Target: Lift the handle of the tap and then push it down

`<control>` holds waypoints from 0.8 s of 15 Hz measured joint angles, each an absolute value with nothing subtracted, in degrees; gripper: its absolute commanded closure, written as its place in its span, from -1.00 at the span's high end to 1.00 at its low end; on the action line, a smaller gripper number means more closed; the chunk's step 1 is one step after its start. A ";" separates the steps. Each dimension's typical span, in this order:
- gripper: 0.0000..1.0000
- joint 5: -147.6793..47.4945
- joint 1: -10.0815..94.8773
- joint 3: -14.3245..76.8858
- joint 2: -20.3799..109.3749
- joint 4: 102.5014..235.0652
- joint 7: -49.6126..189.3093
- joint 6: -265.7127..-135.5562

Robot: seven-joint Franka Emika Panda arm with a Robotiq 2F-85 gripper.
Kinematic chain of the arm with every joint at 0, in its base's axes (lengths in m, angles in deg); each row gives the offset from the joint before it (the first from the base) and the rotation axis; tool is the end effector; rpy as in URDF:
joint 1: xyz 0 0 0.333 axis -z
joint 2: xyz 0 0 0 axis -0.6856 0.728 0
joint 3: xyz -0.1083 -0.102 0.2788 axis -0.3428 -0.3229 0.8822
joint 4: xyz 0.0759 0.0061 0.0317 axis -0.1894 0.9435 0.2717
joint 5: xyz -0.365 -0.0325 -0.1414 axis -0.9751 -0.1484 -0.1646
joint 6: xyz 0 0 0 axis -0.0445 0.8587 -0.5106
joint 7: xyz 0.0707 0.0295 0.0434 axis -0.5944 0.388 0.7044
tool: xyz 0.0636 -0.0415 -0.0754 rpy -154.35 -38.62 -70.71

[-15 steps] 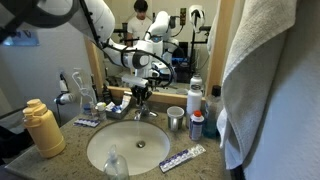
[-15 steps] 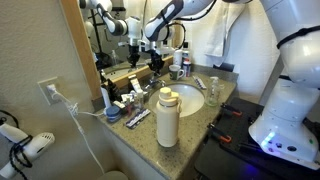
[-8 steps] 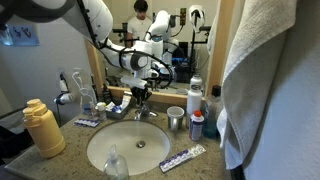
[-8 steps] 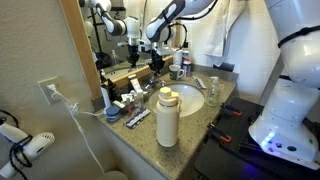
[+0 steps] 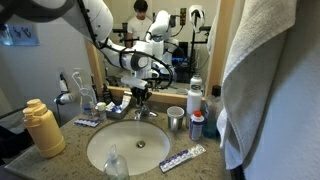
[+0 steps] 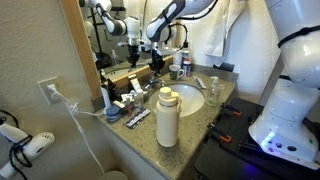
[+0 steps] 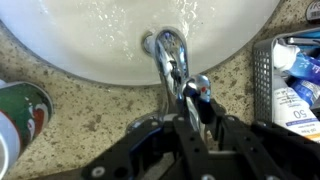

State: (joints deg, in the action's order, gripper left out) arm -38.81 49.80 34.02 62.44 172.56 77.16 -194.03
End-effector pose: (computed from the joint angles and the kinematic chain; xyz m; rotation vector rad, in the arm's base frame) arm 0.6695 -0.0850 0.2493 -3.0248 0.2680 0.0544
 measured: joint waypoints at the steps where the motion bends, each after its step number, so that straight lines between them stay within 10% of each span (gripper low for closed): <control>1: -0.88 -38.70 49.83 34.02 62.45 172.56 77.37 -194.02; 12: -0.88 -38.43 50.38 34.46 62.47 172.62 77.91 -194.03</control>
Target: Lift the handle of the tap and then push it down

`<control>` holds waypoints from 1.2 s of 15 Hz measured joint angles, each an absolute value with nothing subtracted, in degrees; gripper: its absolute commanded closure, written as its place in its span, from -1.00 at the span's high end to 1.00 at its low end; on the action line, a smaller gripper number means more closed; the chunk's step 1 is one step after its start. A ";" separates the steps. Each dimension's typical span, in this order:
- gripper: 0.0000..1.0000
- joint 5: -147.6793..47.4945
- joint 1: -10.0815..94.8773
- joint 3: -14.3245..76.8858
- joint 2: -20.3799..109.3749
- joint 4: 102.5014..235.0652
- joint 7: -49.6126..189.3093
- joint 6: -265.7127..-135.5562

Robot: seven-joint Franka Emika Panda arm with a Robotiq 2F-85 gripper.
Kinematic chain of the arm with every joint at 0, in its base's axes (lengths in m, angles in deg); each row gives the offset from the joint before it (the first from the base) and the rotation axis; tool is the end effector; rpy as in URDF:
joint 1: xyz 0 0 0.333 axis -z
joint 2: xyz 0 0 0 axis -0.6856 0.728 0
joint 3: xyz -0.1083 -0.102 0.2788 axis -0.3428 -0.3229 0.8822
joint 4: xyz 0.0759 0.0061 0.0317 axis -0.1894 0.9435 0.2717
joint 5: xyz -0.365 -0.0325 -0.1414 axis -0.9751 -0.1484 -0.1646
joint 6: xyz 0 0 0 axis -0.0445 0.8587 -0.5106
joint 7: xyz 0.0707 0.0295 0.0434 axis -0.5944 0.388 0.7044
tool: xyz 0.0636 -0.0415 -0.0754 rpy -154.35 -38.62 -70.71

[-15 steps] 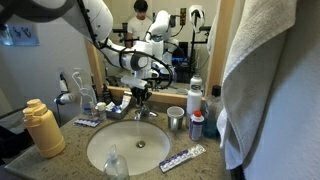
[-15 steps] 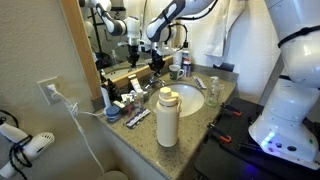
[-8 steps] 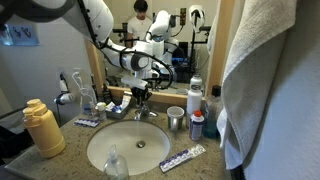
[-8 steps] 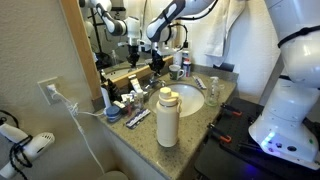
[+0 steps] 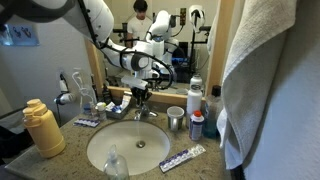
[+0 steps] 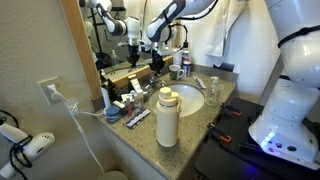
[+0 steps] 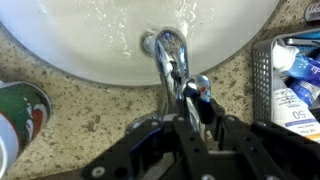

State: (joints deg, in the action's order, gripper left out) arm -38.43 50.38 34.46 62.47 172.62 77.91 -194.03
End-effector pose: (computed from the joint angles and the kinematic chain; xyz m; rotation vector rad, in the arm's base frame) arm 0.6689 -0.0869 0.2485 -3.0157 0.2595 0.0542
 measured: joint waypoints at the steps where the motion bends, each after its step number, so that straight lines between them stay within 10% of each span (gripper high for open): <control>1: -0.88 -38.43 50.40 34.47 62.47 172.63 78.01 -194.03; 7: -0.88 -38.32 50.56 34.57 62.49 172.66 78.70 -194.04; 8: -0.52 -38.31 50.56 34.58 62.49 172.66 78.70 -194.04; 18: -0.52 -38.27 50.57 34.58 62.49 172.67 78.70 -194.04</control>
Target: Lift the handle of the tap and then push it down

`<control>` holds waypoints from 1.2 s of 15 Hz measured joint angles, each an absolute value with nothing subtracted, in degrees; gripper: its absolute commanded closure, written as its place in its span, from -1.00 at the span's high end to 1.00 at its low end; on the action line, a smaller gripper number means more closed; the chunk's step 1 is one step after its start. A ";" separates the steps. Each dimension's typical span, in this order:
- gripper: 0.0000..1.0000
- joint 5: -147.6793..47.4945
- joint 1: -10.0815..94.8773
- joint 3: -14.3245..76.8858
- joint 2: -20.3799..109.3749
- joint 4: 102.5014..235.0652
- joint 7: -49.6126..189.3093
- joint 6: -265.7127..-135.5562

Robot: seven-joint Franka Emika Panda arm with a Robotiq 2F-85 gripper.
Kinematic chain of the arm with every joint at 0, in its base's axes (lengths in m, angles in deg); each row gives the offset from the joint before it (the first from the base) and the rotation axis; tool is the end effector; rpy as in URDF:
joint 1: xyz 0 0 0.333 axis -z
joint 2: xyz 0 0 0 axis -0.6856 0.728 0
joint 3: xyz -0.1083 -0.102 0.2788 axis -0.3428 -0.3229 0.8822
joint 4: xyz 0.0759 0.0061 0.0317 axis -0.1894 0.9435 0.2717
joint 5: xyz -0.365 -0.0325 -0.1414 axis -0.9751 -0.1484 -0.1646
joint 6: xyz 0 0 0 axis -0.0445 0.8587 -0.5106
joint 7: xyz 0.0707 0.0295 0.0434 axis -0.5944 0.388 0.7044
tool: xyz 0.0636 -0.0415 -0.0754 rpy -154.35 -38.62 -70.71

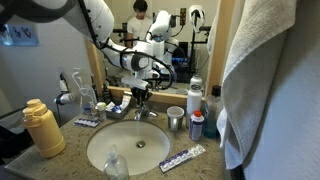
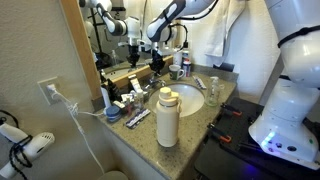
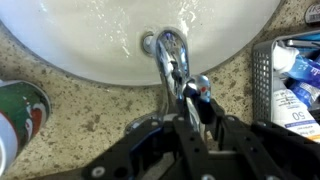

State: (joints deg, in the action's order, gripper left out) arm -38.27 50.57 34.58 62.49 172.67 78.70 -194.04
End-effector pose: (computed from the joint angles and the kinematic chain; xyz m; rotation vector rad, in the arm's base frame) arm 0.6685 -0.0878 0.2479 -3.0134 0.2436 0.0539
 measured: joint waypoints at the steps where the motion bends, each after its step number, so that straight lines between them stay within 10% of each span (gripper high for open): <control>1: -0.52 -38.27 50.57 34.58 62.49 172.67 78.70 -194.04; 3: -0.52 -38.27 50.57 34.58 62.49 172.67 78.70 -194.04; 4: -0.88 -38.27 50.58 34.58 62.49 172.67 78.70 -194.04; 18: -0.88 -38.41 50.49 34.51 62.63 172.12 78.56 -193.64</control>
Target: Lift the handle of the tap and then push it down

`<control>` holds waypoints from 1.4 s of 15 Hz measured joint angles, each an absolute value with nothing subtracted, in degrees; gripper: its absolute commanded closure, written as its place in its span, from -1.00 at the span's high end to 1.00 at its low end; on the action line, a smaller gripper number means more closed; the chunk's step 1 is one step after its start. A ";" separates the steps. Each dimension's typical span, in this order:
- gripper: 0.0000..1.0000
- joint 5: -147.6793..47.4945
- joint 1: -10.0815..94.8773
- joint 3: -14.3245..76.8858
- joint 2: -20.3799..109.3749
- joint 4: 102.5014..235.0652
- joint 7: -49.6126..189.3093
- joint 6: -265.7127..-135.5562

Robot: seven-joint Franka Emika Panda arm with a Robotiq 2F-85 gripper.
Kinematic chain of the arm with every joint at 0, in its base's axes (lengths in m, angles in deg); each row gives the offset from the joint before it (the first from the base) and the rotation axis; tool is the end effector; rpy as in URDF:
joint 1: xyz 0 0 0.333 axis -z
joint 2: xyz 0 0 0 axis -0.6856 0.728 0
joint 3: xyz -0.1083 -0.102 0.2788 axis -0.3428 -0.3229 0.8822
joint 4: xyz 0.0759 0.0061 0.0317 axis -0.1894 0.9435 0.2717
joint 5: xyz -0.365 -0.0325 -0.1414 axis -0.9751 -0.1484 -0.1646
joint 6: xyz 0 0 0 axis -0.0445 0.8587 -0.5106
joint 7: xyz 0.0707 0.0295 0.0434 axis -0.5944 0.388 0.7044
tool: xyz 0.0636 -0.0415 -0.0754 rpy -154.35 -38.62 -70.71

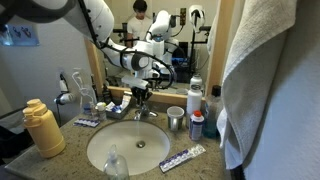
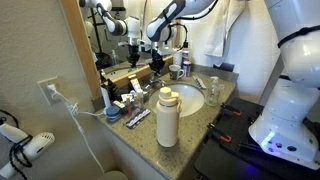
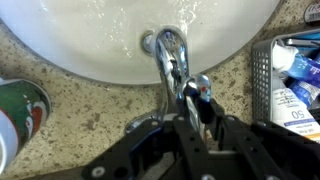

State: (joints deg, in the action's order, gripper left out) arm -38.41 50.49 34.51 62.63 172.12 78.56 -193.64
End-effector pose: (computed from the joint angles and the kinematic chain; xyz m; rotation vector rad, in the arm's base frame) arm 0.6704 -0.0877 0.2498 -3.0154 0.2432 0.0542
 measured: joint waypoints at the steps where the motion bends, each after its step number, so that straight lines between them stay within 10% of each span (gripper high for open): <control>1: -0.88 -38.41 50.48 34.48 62.74 171.91 78.51 -193.40; 21: -0.88 -37.46 50.88 33.99 66.97 164.01 76.83 -184.00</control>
